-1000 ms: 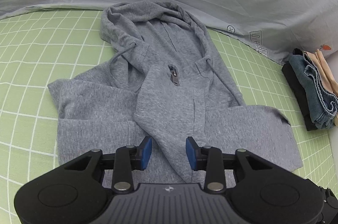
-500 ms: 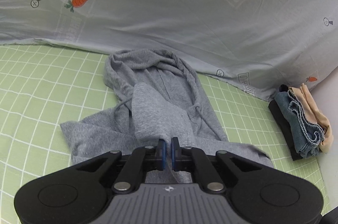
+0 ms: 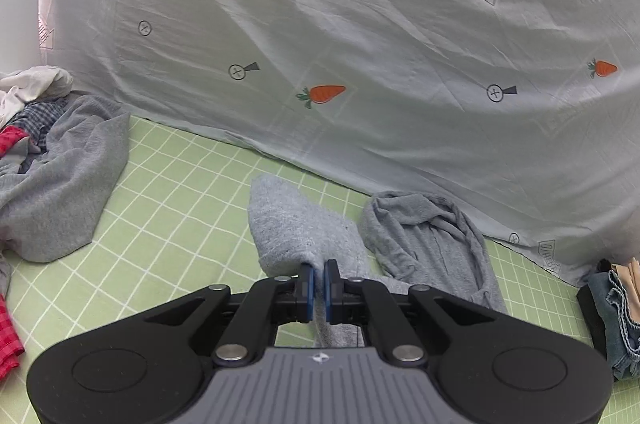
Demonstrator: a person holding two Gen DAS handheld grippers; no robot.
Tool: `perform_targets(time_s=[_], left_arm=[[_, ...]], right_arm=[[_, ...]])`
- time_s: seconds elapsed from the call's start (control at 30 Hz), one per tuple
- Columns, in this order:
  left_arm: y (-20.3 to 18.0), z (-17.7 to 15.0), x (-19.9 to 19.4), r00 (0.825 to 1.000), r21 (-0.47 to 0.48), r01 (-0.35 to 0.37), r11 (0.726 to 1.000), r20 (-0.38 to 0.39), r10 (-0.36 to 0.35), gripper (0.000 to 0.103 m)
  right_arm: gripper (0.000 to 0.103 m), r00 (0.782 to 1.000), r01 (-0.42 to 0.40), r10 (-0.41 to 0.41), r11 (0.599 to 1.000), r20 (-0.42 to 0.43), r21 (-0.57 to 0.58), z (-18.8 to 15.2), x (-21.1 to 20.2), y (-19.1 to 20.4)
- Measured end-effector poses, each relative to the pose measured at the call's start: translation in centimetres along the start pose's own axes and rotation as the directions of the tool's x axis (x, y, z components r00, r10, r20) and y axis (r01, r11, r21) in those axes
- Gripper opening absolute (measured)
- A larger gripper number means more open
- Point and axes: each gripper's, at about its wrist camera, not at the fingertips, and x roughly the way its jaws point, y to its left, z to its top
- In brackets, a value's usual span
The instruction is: Fold clothes
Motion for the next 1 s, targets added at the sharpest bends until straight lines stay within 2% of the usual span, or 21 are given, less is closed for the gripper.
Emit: perform_targets(time_s=[0.2, 0.37, 0.5, 0.6, 0.67, 0.73, 0.8, 0.9, 0.97, 1.0], left_arm=[[3.8, 0.2, -0.7, 0.996, -0.061, -0.090, 0.994, 0.010, 0.091, 0.005], [7.0, -1.2, 0.6, 0.979, -0.130, -0.202, 0.971, -0.054, 0.196, 0.006], [8.7, -2.6, 0.9, 0.971, -0.155, -0.235, 0.960, -0.087, 0.224, 0.006], [9.2, -3.4, 1.3, 0.955, -0.137, -0.285, 0.949, -0.128, 0.269, 0.012], [9.7, -3.9, 1.6, 0.935, -0.149, -0.341, 0.928, -0.159, 0.318, 0.013], [10.3, -4.1, 1.5, 0.926, -0.175, -0.365, 0.914, -0.166, 0.338, 0.017], [10.9, -4.1, 1.1, 0.927, -0.203, -0.367, 0.908, -0.161, 0.339, 0.025], [10.9, -3.9, 0.6, 0.939, -0.192, -0.336, 0.922, -0.146, 0.312, 0.032], [10.1, -4.0, 0.8, 0.945, -0.165, -0.313, 0.935, -0.148, 0.291, 0.038], [9.4, -4.2, 1.1, 0.950, -0.153, -0.294, 0.944, -0.154, 0.271, 0.040]], right_arm=[[0.103, 1.000, 0.005, -0.005, 0.999, -0.004, -0.038, 0.1, -0.2, 0.5], [0.103, 1.000, 0.004, -0.004, 0.998, 0.000, -0.056, 0.5, -0.8, 0.8], [0.103, 0.999, 0.002, 0.001, 0.999, 0.051, -0.046, 1.4, -2.2, 0.6], [0.103, 0.997, -0.020, 0.022, 0.999, 0.072, -0.030, 2.1, -2.7, 0.7], [0.103, 0.996, -0.055, 0.057, 0.998, 0.070, -0.027, 2.6, -2.6, 1.0], [0.101, 0.993, -0.092, 0.094, 0.995, 0.067, -0.027, 2.9, -2.5, 1.4], [0.094, 0.989, -0.133, 0.134, 0.991, 0.066, -0.025, 3.3, -2.5, 1.9], [0.077, 0.971, -0.234, 0.233, 0.972, 0.059, 0.007, 4.1, -2.4, 2.3], [0.052, 0.945, -0.324, 0.321, 0.945, 0.054, 0.041, 4.7, -2.1, 2.6], [0.046, 0.931, -0.364, 0.361, 0.930, 0.051, 0.055, 4.9, -2.0, 2.8]])
